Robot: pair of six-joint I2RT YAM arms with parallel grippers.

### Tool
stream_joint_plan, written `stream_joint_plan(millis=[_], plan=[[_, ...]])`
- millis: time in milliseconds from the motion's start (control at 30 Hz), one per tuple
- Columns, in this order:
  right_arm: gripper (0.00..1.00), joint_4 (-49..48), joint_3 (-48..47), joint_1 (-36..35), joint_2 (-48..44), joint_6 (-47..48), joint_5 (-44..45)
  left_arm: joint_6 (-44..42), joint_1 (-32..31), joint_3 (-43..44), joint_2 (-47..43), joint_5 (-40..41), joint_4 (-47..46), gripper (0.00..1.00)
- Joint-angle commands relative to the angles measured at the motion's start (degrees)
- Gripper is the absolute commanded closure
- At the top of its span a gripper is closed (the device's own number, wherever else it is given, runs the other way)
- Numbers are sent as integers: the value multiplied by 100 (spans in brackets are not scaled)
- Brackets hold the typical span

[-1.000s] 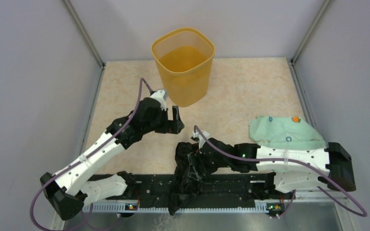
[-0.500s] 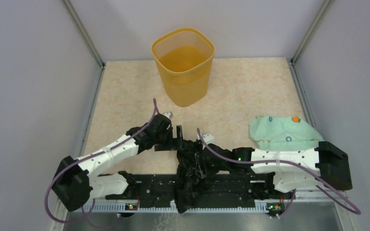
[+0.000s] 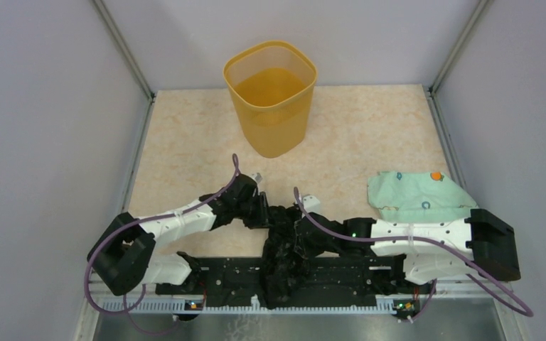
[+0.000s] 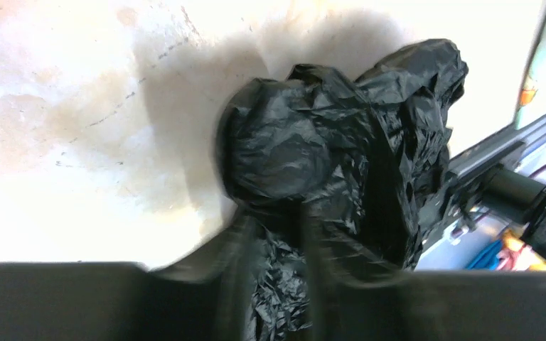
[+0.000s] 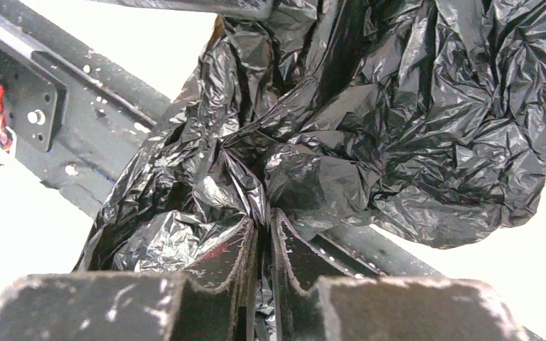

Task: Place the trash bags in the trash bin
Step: Unfold the trash bag at the center of the board.

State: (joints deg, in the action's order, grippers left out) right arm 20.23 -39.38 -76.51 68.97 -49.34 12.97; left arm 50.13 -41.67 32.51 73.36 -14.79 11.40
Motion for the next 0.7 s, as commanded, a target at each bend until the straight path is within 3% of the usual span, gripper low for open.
stream_joint_plan(millis=[0,100,333,500,667], plan=[[92,564,-316,-42,-241,-70,480,75,82,189,54,43,-438,75],[95,1314,-560,-42,-444,-90,908,-203,433,400,-113,177,-106,100],[100,3326,-1238,272,-854,-333,1985,-1070,1781,1232,-665,485,1010,100],[100,4337,-1616,931,-1069,-377,2603,-1387,2111,1571,-779,755,1332,100],[100,4368,-1976,1452,-1177,24,2646,-1557,2152,1700,-740,665,1371,100]])
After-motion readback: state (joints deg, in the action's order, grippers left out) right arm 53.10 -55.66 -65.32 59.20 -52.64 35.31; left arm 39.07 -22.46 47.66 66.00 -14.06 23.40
